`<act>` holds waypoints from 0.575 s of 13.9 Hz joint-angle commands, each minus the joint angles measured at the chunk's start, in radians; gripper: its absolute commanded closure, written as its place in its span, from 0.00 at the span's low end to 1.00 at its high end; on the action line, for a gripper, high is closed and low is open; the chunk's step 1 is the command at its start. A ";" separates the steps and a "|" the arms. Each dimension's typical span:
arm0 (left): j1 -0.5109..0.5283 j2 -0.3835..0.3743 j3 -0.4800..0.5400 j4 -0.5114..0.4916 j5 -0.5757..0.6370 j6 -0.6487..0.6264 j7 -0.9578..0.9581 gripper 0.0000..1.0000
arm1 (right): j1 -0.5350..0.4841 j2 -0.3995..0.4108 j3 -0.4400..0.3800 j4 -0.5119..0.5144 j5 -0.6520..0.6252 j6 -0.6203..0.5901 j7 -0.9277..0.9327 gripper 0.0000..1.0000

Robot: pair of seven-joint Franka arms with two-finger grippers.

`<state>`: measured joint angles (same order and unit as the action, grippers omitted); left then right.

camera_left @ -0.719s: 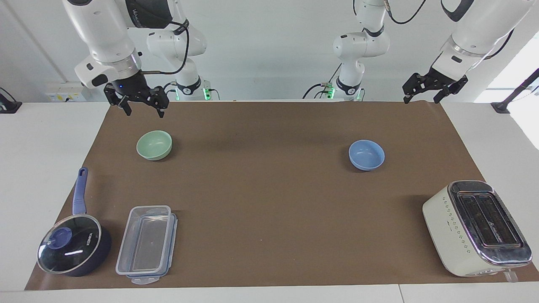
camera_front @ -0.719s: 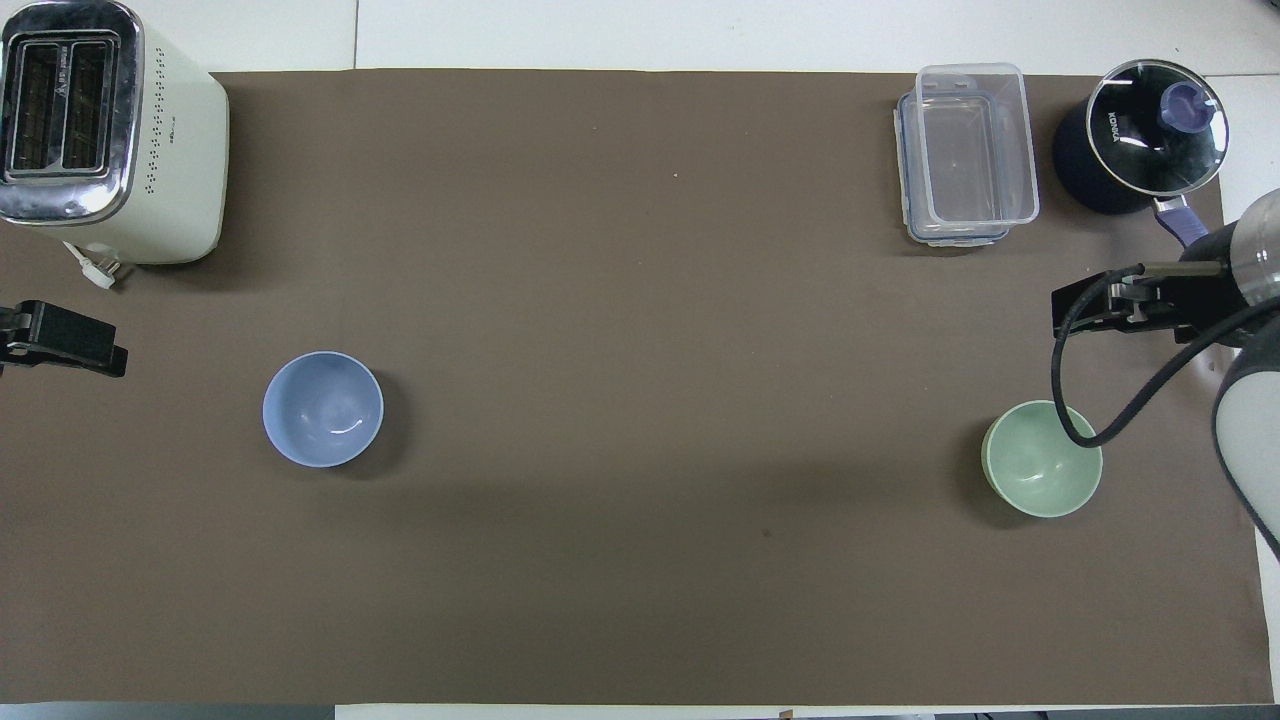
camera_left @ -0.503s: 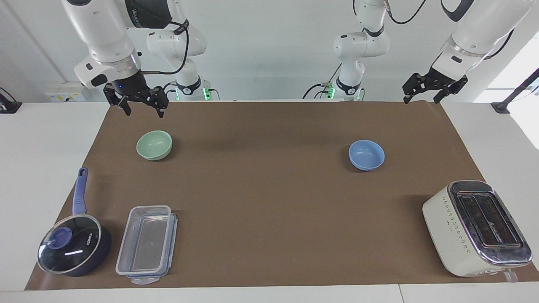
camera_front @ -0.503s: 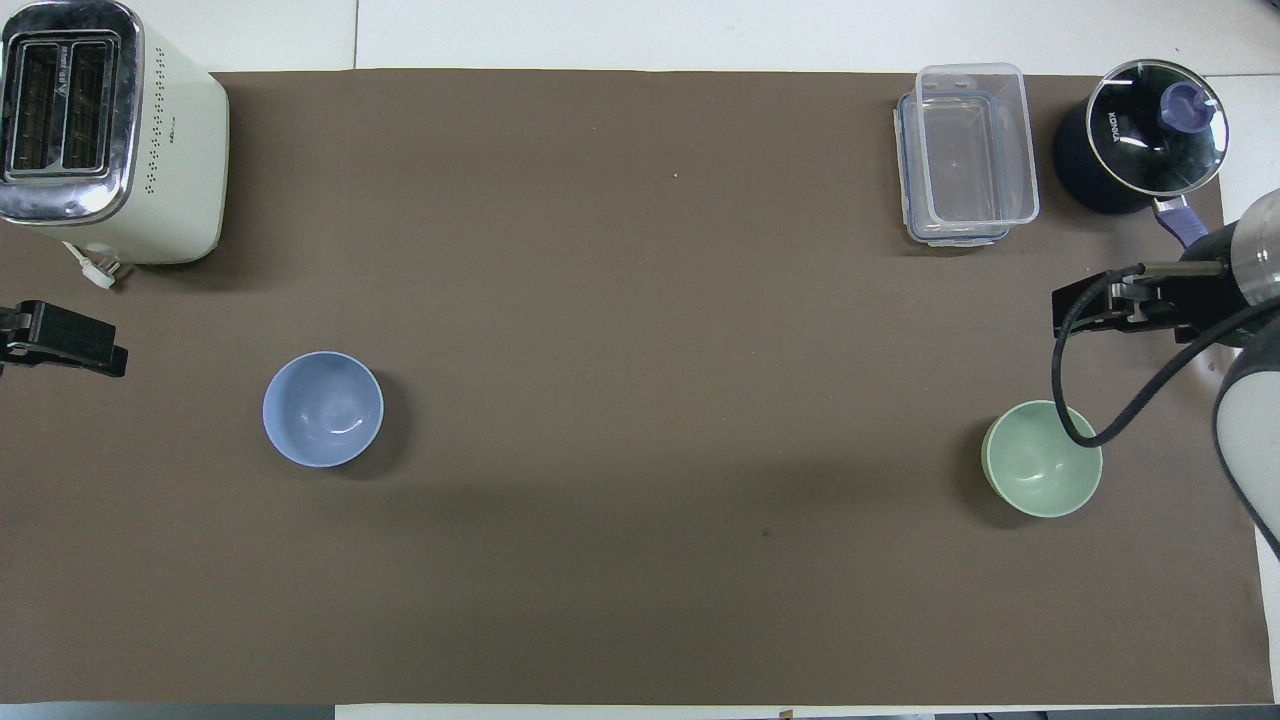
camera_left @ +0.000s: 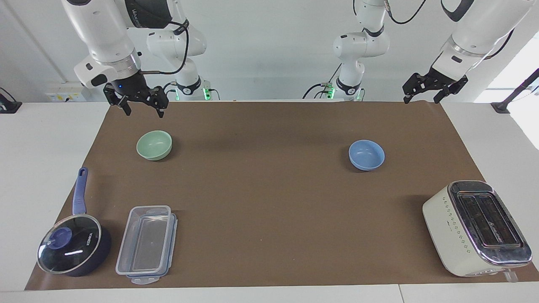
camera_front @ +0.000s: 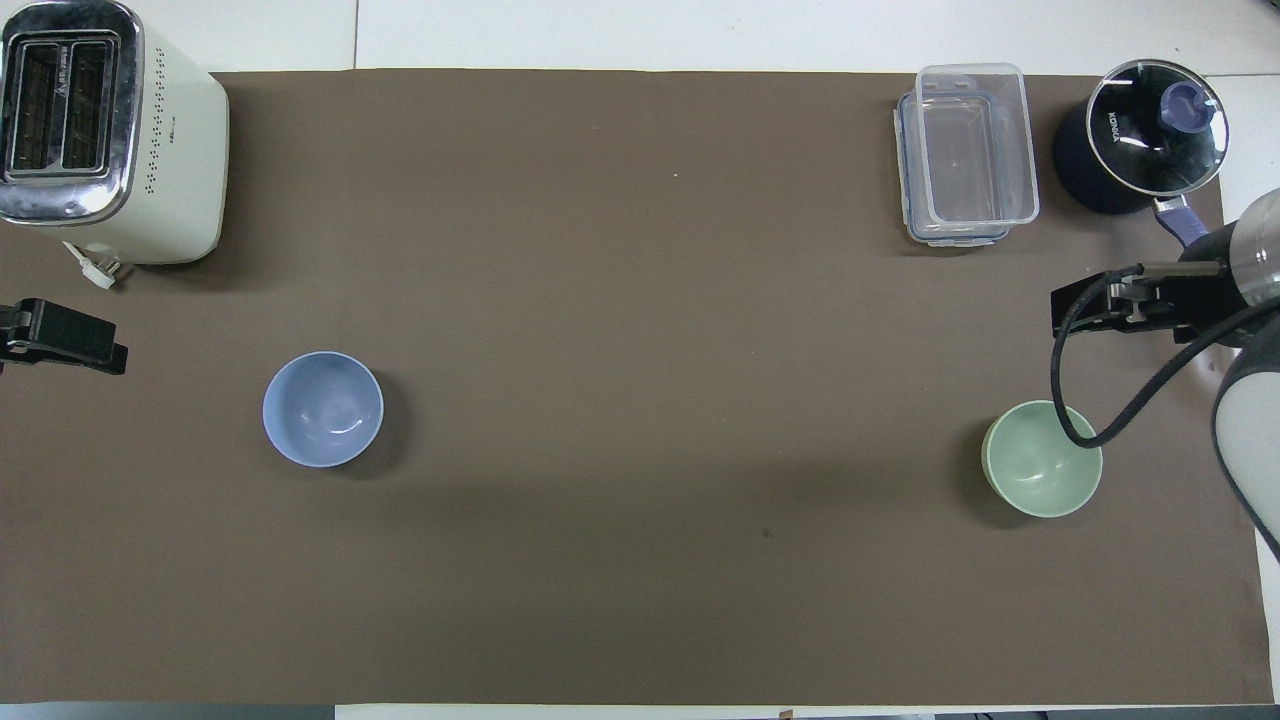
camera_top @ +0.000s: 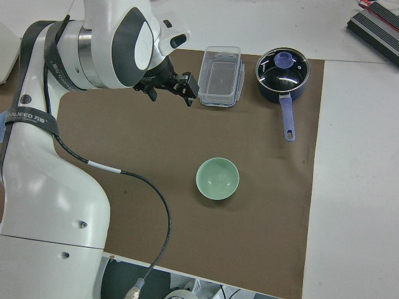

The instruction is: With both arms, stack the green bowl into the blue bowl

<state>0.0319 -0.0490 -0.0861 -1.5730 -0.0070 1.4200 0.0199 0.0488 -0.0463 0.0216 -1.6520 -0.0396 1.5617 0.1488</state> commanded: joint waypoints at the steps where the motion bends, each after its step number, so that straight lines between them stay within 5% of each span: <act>1: 0.005 -0.018 0.003 -0.099 0.022 0.088 0.017 0.00 | 0.005 -0.004 -0.006 0.003 0.024 -0.005 -0.005 0.00; 5: 0.006 -0.084 0.008 -0.443 0.021 0.374 0.021 0.00 | 0.005 -0.004 -0.006 0.003 0.024 -0.002 -0.006 0.00; 8: 0.005 -0.057 0.008 -0.613 0.022 0.577 0.069 0.00 | 0.002 -0.012 -0.006 -0.021 0.024 0.024 -0.008 0.00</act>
<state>0.0343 -0.0662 -0.0805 -2.0347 -0.0057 1.8640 0.0482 0.0496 -0.0463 0.0217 -1.6527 -0.0394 1.5630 0.1488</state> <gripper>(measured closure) 0.000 0.000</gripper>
